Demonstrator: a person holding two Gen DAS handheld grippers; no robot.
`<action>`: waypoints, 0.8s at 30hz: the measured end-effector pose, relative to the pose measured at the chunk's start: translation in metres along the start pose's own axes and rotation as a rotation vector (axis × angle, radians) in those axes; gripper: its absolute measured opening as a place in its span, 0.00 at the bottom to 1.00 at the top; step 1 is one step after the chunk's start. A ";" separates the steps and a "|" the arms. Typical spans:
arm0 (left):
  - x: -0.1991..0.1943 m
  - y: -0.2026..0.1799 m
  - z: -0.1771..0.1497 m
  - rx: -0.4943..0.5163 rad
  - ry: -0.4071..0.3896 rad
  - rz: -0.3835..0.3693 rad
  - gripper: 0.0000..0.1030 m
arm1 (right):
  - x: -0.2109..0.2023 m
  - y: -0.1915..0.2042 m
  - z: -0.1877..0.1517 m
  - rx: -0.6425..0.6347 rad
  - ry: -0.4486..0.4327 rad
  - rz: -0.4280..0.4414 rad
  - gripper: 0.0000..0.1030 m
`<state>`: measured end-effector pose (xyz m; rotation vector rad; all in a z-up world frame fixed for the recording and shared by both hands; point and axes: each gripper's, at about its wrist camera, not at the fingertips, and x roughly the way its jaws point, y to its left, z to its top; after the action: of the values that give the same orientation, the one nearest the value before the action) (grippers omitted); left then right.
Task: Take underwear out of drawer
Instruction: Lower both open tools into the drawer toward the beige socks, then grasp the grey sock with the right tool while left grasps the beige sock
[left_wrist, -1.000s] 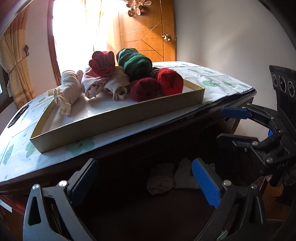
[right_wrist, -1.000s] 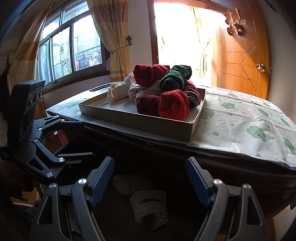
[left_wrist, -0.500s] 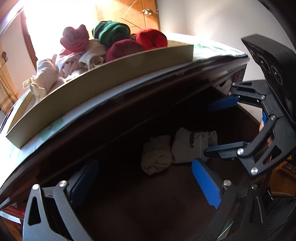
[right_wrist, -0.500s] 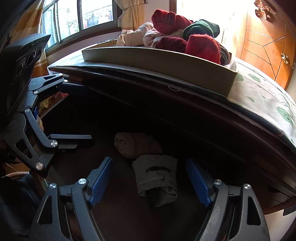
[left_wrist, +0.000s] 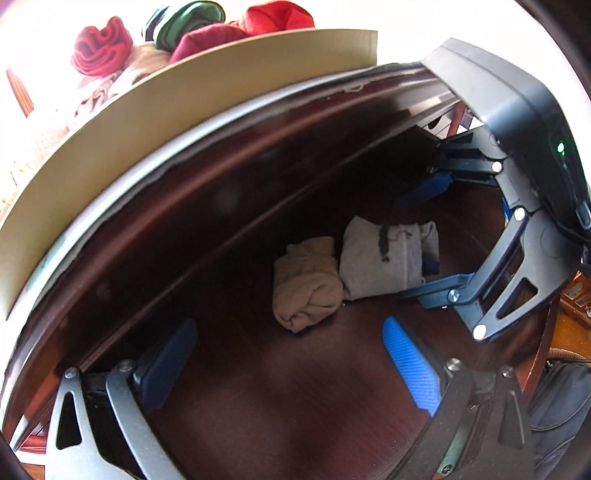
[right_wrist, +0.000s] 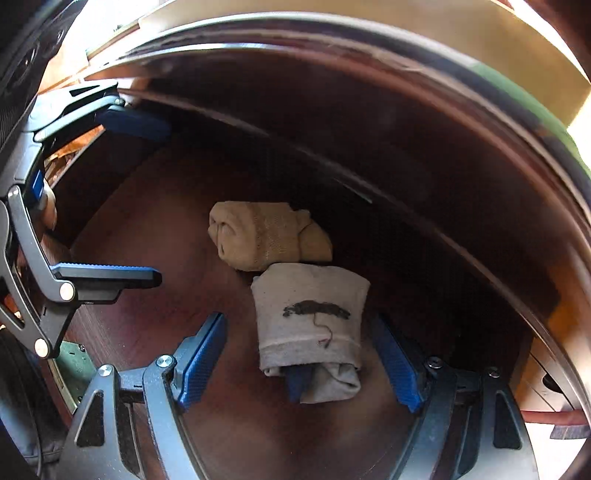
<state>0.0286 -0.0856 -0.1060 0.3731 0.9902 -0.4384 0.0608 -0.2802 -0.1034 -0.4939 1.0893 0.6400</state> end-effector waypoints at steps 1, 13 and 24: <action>0.001 -0.001 0.000 0.008 0.005 0.001 0.99 | 0.003 0.000 0.001 -0.003 0.013 -0.002 0.79; 0.022 -0.022 0.012 0.086 0.063 -0.049 0.99 | 0.017 -0.003 0.008 -0.008 0.097 0.018 0.20; 0.046 -0.035 0.026 0.148 0.133 -0.023 0.86 | 0.002 -0.013 -0.009 0.029 0.060 0.075 0.18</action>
<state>0.0512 -0.1363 -0.1360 0.5295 1.0950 -0.5141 0.0646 -0.2955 -0.1078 -0.4511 1.1771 0.6775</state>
